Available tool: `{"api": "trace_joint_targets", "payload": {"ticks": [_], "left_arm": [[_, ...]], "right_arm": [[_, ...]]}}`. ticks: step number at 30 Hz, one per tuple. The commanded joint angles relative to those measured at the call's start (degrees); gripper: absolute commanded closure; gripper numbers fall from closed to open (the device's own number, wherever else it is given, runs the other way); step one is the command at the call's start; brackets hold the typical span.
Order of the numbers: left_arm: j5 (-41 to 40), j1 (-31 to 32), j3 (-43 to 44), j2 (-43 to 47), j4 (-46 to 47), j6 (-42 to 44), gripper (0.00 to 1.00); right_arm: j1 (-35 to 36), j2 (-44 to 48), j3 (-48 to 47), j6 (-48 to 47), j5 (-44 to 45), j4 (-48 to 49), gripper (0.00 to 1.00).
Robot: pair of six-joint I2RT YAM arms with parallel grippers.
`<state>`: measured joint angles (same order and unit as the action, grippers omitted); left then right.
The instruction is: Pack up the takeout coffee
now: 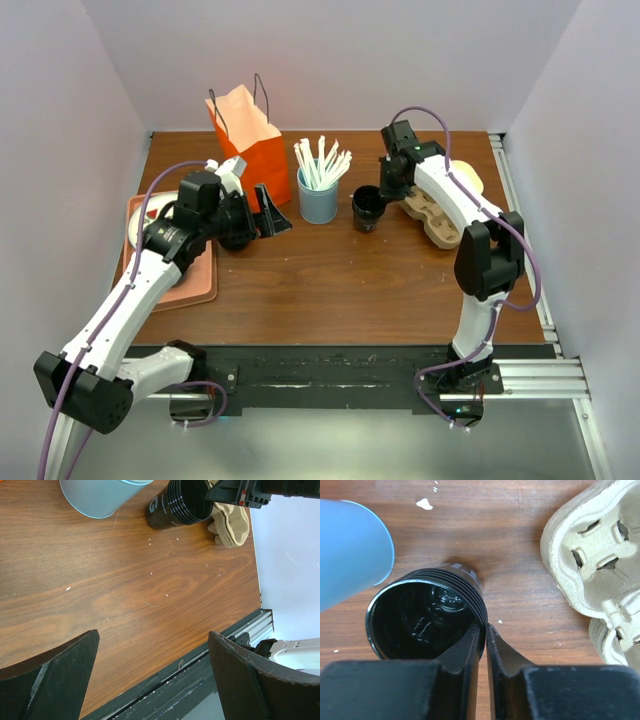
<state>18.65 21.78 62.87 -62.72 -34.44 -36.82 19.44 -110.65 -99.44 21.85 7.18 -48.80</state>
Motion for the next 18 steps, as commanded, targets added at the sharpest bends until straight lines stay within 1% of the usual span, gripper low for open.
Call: {"api": "trace_joint_targets", "payload": {"ticks": [1, 4, 5, 6, 7, 8, 10, 13, 15, 18], "left_arm": [[0.6, 0.2, 1.0, -0.2, 1.7, 0.8, 0.05], [0.7, 0.2, 1.0, -0.2, 1.7, 0.8, 0.05], [0.7, 0.2, 1.0, -0.3, 1.7, 0.7, 0.05], [0.7, 0.2, 1.0, -0.3, 1.8, 0.6, 0.05], [0.8, 0.2, 1.0, -0.4, 1.9, 0.6, 0.05], [0.9, 0.2, 1.0, -0.4, 2.0, 0.5, 0.05], [0.9, 0.2, 0.9, -0.5, 2.1, 0.4, 0.05], [1.1, 0.2, 0.9, -0.5, 2.3, 0.3, 0.05], [1.1, 0.2, 0.8, -0.5, 2.3, 0.4, 0.05], [1.2, 0.2, 0.7, -0.3, 2.2, 0.3, 0.05]], "right_arm": [[-0.2, 0.4, -2.7, 0.2, 2.4, -1.7, 0.91], [-0.3, 0.8, -3.2, 0.0, 2.6, -1.7, 0.93], [-0.2, 0.8, -3.8, -0.1, 2.6, -1.7, 0.92], [-0.2, 0.6, -4.2, -0.2, 2.7, -2.2, 0.90], [-0.2, 0.6, -4.4, -0.1, 2.6, -2.5, 0.83], [-0.2, 0.4, -5.1, -0.1, 2.8, -2.8, 0.80], [-0.2, 0.2, -5.5, -0.1, 3.0, -3.1, 0.79], [-0.2, 0.0, -6.2, -0.2, 2.6, -3.2, 0.80], [-0.2, -0.2, -6.2, -0.2, 2.1, -3.1, 0.83], [-0.2, -0.4, -6.1, -0.1, 2.2, -3.2, 0.85]]}}
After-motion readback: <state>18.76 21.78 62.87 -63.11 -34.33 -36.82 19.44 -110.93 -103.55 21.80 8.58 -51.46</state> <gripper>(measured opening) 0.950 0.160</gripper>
